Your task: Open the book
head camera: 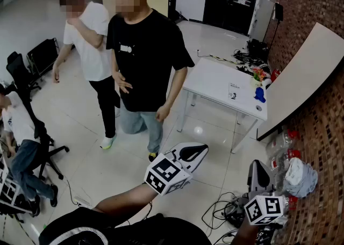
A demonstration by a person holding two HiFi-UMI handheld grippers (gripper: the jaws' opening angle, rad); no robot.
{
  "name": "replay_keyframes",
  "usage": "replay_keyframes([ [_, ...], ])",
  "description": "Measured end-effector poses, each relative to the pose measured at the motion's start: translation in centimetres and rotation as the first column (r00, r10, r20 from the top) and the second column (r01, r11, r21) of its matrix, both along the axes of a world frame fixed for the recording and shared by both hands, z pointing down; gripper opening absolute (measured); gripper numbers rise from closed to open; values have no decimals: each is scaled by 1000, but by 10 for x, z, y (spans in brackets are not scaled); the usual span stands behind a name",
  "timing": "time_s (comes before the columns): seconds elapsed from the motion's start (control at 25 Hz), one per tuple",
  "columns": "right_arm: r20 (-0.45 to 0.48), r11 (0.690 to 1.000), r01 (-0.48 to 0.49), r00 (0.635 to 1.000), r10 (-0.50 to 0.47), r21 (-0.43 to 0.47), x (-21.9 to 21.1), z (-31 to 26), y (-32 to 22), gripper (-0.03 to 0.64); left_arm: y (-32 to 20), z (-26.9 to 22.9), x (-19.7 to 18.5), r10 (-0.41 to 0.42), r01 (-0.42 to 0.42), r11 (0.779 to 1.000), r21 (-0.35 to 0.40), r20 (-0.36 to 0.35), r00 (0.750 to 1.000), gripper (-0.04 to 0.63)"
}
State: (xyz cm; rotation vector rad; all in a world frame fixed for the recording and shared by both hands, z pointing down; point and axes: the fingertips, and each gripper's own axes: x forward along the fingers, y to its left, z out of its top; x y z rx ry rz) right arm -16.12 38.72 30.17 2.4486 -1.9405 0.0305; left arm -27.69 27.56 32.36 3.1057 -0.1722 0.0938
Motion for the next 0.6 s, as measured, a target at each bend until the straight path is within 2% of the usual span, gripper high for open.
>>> replay_keyframes([
  [0.32, 14, 1000, -5, 1000, 5, -6, 12, 11, -33, 2, -35, 5, 21, 3, -3, 1000, -18, -15, 1000, 0],
  [0.6, 32, 1000, 15, 999, -16, 13, 89, 21, -80, 2, -94, 16, 83, -59, 59, 998, -19, -1, 998, 0],
])
